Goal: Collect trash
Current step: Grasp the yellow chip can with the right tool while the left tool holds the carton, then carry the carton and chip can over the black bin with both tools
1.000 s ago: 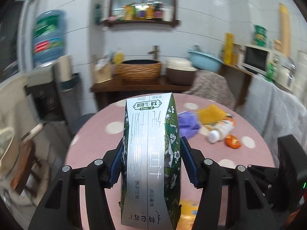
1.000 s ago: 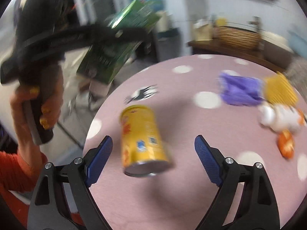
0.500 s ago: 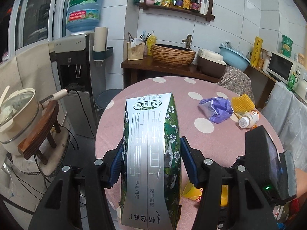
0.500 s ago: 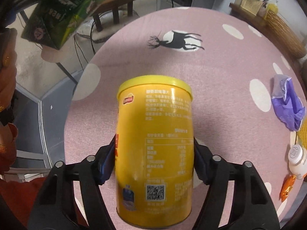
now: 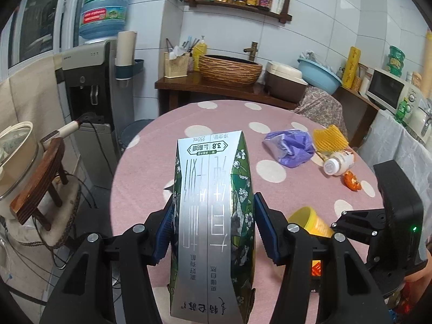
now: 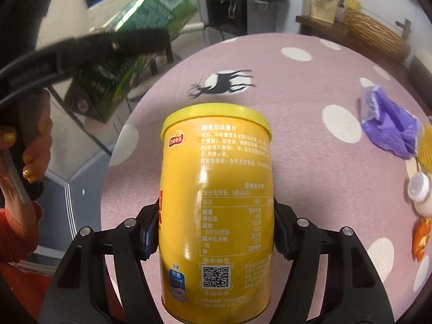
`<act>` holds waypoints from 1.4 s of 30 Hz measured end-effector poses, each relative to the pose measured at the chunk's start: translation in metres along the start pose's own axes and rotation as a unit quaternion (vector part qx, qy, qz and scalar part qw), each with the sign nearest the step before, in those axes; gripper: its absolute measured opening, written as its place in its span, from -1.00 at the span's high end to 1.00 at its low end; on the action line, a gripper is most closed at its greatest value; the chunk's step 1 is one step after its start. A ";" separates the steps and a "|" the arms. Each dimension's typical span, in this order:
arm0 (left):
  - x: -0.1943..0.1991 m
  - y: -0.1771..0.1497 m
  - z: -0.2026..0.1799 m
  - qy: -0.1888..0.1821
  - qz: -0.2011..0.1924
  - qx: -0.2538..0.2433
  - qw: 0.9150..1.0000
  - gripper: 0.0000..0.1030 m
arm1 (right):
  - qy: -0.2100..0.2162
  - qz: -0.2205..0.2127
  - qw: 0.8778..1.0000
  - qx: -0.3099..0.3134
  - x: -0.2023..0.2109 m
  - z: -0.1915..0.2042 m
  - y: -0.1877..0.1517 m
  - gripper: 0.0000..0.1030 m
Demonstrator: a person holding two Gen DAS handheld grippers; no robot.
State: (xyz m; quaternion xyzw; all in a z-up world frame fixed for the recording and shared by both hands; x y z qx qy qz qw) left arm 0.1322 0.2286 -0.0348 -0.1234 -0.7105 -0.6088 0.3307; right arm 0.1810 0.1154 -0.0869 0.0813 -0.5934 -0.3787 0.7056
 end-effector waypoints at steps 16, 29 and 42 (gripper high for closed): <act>-0.012 0.007 -0.177 -0.149 0.006 -0.100 0.984 -0.07 | -0.179 -0.195 0.961 -0.074 0.150 -0.086 -0.079 -0.29; -0.016 -0.011 -0.363 -0.257 0.019 -0.216 0.942 -0.07 | -0.329 -0.256 0.884 -0.213 0.257 -0.175 -0.204 -0.29; -0.035 -0.031 -0.529 -0.325 0.074 -0.270 0.903 0.01 | -0.370 -0.230 0.821 -0.370 0.280 -0.305 -0.330 -0.29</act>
Point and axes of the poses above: each gripper's, at about its wrist camera, not at the fingertips, and x roughly against the way its jaws point, z to its left, y to its top, the point moved 8 cm from there along -x, roughly the way its jaws point, and after that the axes turned 10 degrees about y, right-handed, at the moved point
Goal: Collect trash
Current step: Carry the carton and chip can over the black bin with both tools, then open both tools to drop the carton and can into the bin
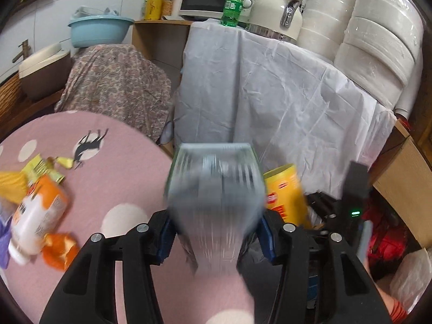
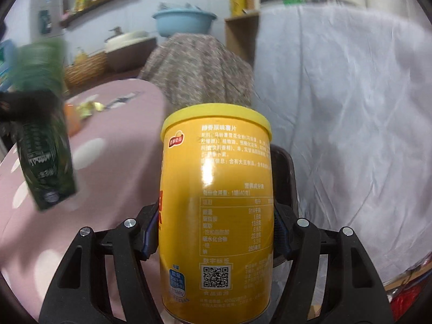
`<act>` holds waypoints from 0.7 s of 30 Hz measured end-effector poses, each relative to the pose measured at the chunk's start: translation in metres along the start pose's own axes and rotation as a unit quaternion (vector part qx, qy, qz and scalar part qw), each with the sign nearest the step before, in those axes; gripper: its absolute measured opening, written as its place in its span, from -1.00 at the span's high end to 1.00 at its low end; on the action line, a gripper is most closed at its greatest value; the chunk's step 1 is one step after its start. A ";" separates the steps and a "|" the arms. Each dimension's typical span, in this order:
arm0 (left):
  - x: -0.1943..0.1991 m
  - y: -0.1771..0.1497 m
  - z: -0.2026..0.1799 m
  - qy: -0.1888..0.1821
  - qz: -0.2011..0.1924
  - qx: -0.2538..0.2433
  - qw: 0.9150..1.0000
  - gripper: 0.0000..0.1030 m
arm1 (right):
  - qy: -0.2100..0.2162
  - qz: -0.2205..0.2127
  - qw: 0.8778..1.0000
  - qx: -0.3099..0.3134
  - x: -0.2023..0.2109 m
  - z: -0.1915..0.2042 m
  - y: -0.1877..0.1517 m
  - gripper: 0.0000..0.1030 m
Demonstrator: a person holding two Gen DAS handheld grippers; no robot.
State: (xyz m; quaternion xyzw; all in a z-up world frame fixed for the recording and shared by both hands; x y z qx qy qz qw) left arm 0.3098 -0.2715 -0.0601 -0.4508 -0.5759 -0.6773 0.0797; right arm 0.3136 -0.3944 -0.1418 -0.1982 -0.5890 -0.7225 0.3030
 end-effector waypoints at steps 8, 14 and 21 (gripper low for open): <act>-0.050 0.034 -0.022 0.003 0.012 0.007 1.000 0.01 | -0.004 0.079 0.994 -0.081 -0.101 -0.052 -0.019 -0.29; -0.088 0.046 -0.031 0.019 0.027 -0.003 0.999 0.02 | -0.005 0.162 0.980 -0.119 -0.161 -0.072 -0.042 -0.29; -0.125 0.048 -0.029 0.041 0.051 -0.004 0.998 0.01 | 0.008 0.204 0.964 -0.168 -0.192 -0.086 -0.057 -0.38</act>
Point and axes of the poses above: each gripper's, at about its wrist camera, not at the fingertips, and x roughly against the way its jaws point, z to its left, y to its top, the point moved 8 cm from there along -x, roughly the way its jaws point, and after that the axes turned 10 degrees about y, right-handed, at the moved point
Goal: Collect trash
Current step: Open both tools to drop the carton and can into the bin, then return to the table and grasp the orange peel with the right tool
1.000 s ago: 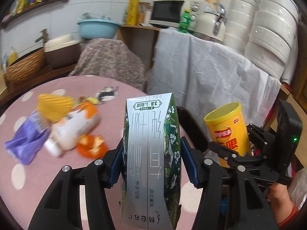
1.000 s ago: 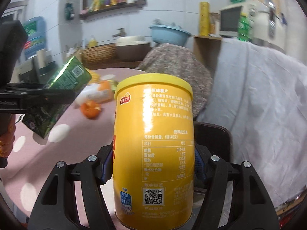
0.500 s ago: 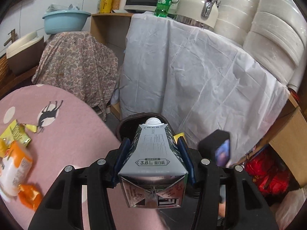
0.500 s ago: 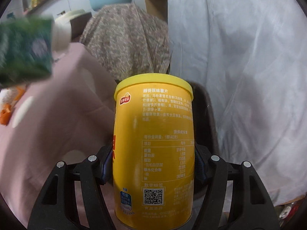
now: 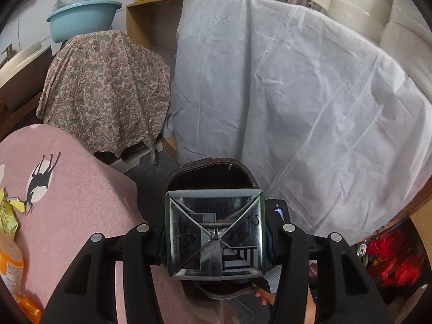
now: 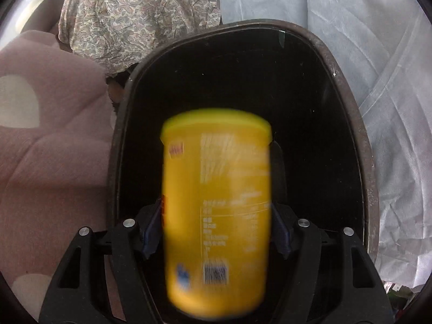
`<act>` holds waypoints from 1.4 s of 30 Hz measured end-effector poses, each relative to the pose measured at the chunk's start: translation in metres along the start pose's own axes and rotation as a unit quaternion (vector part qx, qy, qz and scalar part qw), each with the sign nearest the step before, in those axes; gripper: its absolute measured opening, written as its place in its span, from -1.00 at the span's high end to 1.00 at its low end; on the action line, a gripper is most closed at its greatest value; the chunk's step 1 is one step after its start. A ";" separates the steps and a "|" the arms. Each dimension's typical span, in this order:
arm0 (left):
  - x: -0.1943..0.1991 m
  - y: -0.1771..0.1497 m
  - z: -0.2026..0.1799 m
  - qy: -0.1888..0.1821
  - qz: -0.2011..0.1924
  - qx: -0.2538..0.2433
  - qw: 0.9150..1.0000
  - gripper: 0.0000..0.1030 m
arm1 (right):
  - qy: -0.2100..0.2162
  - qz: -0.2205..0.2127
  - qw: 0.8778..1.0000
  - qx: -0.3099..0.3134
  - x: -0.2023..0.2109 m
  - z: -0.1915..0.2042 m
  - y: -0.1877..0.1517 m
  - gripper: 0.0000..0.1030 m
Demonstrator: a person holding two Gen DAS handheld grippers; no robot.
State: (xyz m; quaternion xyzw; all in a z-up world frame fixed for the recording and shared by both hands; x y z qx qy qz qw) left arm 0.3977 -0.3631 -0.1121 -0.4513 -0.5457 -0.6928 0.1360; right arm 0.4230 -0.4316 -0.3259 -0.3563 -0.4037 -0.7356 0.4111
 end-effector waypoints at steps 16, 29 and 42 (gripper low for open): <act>-0.077 -0.014 -0.035 0.012 0.094 -0.010 0.995 0.01 | -0.063 -0.115 0.990 0.057 0.096 -0.012 -0.044 -0.56; -0.087 -0.017 -0.052 0.039 0.124 -0.030 0.991 -0.62 | -0.065 -0.155 0.985 0.022 0.133 -0.024 -0.095 -0.62; 0.053 -0.036 -0.009 0.004 -0.027 -0.033 0.999 -0.84 | -0.041 -0.211 0.973 0.079 0.181 0.028 -0.115 -0.62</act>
Point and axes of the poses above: each gripper's, at about its wrist camera, not at the fingertips, and x roughly against the way its jaws point, z to its left, y to its top, the point moved 8 cm from there along -x, roughly the way its jaws point, and after that the axes turned 10 degrees about y, right-handed, at the moved point
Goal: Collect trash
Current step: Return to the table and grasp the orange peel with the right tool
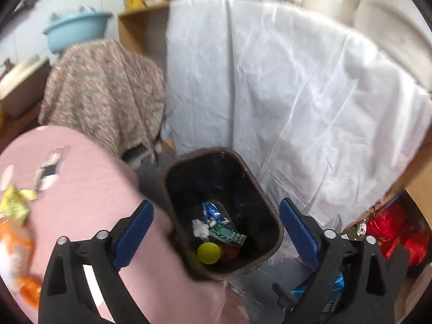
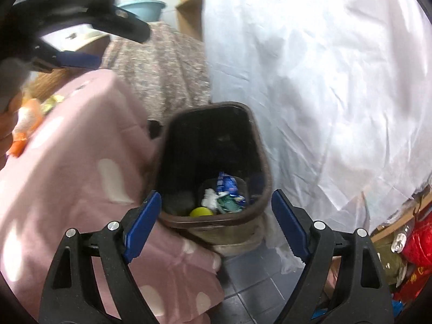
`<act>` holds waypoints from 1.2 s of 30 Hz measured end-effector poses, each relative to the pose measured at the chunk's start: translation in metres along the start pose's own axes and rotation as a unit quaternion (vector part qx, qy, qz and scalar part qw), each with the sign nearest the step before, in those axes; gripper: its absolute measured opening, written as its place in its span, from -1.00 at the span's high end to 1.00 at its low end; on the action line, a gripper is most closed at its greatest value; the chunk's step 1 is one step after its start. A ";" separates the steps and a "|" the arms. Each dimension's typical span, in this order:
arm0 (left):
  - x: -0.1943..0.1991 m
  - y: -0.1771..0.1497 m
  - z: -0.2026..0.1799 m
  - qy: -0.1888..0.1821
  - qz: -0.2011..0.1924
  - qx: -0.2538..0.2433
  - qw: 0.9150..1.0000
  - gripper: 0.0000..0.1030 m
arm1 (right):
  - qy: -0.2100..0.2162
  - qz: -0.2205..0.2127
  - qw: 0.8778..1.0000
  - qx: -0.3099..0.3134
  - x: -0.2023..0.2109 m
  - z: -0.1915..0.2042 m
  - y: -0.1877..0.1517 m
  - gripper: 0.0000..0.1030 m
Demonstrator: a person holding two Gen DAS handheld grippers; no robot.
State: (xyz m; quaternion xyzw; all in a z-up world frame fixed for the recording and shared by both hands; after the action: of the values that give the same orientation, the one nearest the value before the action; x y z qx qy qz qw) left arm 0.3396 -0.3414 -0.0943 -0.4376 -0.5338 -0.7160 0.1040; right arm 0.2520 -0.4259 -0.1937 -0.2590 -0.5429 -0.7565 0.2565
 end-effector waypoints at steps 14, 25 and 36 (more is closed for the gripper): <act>0.125 -0.067 0.143 0.092 -0.081 0.083 0.989 -0.89 | 0.145 -0.008 0.982 0.122 0.033 0.166 0.019 -0.62; 0.175 -0.134 0.241 0.177 -0.078 0.134 0.972 -0.89 | 0.218 0.057 0.947 0.228 0.011 0.291 0.019 -0.62; 0.196 -0.188 0.299 0.196 -0.061 0.186 0.961 -0.89 | 0.207 0.121 0.929 0.283 -0.032 0.346 0.010 -0.61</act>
State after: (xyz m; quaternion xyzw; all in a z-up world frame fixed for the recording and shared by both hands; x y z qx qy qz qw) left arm 0.2608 0.0535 -0.0624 -0.2283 -0.6529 -0.6804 0.2421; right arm 0.3219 -0.0950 -0.1127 -0.0776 -0.6336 -0.5716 0.5156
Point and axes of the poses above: each gripper's, at about its wrist camera, not at the fingertips, and x roughly against the way its jaws point, z to its left, y to its top, the point moved 8 cm from there along -x, roughly the way its jaws point, and after that the axes turned 10 degrees about y, right-handed, at the moved point
